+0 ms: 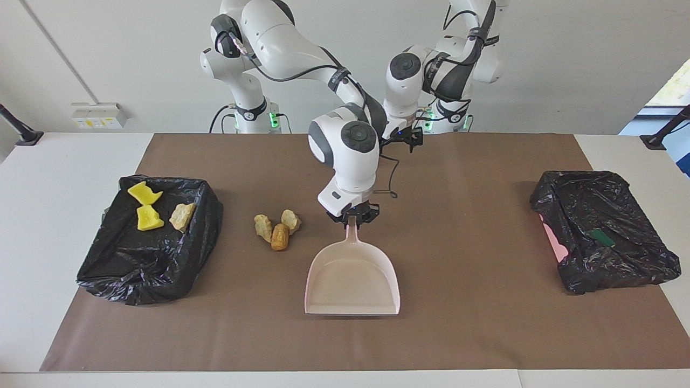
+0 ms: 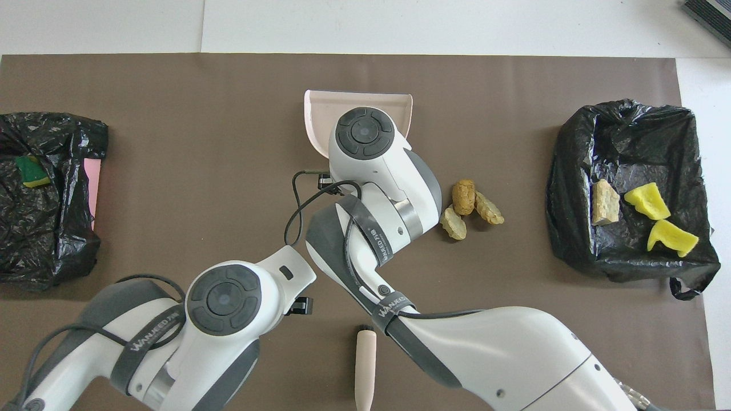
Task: Sweep and dump trash in bin
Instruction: 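Set the dustpan down with the right gripper while the left gripper releases the brush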
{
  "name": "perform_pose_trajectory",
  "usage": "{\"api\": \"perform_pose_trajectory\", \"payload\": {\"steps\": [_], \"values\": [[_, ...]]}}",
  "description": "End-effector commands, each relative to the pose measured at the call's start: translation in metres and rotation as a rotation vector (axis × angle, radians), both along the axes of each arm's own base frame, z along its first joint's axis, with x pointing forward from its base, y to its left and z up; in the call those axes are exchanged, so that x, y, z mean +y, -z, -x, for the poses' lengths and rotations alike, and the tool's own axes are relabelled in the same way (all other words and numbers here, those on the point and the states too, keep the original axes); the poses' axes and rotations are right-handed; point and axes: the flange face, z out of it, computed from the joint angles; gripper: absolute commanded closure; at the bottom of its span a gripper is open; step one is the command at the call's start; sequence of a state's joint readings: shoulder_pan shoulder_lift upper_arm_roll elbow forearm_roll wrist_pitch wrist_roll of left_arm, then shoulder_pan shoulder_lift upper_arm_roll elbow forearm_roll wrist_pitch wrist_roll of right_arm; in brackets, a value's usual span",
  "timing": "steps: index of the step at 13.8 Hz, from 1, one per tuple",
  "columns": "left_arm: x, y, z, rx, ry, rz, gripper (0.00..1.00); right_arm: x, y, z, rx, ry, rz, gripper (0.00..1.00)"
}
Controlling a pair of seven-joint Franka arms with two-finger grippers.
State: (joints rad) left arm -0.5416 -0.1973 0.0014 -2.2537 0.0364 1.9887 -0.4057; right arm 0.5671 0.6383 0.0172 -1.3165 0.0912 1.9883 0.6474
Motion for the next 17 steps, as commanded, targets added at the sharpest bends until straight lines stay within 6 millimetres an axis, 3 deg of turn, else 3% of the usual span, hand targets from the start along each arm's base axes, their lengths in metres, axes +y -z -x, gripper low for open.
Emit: {"api": "perform_pose_trajectory", "payload": {"steps": [1, 3, 6, 7, 9, 12, 13, 15, 17], "values": [[0.032, -0.045, -0.036, -0.075, 0.055, 0.019, 0.00, -0.001, 0.014, 0.003, 0.001, 0.031, -0.030, 1.00], [0.053, -0.074, -0.068, -0.120, 0.077, 0.034, 0.00, -0.007, 0.023, 0.009, 0.016, 0.033, -0.020, 1.00], [0.079, -0.112, -0.100, -0.164, 0.097, 0.042, 0.00, -0.015, 0.029, 0.017, 0.029, -0.001, -0.003, 1.00], [0.088, -0.127, -0.110, -0.153, 0.107, 0.035, 0.00, -0.016, 0.030, 0.019, 0.035, -0.013, 0.001, 0.91], [0.111, -0.165, -0.120, -0.175, 0.108, 0.038, 0.00, -0.014, 0.016, 0.026, 0.031, -0.032, 0.016, 0.00], [0.145, -0.214, -0.125, -0.201, 0.112, 0.045, 0.00, -0.023, -0.037, 0.042, 0.059, -0.035, 0.024, 0.00], [0.157, -0.219, -0.127, -0.176, 0.109, 0.057, 0.00, -0.029, -0.053, 0.052, 0.069, -0.037, 0.030, 0.00], [0.181, -0.237, -0.133, -0.159, 0.096, 0.088, 0.00, -0.050, -0.079, 0.084, 0.085, -0.040, 0.024, 0.00], [0.187, -0.240, -0.135, -0.149, 0.096, 0.088, 0.00, -0.066, -0.089, 0.124, 0.102, -0.046, 0.035, 0.00]]}}
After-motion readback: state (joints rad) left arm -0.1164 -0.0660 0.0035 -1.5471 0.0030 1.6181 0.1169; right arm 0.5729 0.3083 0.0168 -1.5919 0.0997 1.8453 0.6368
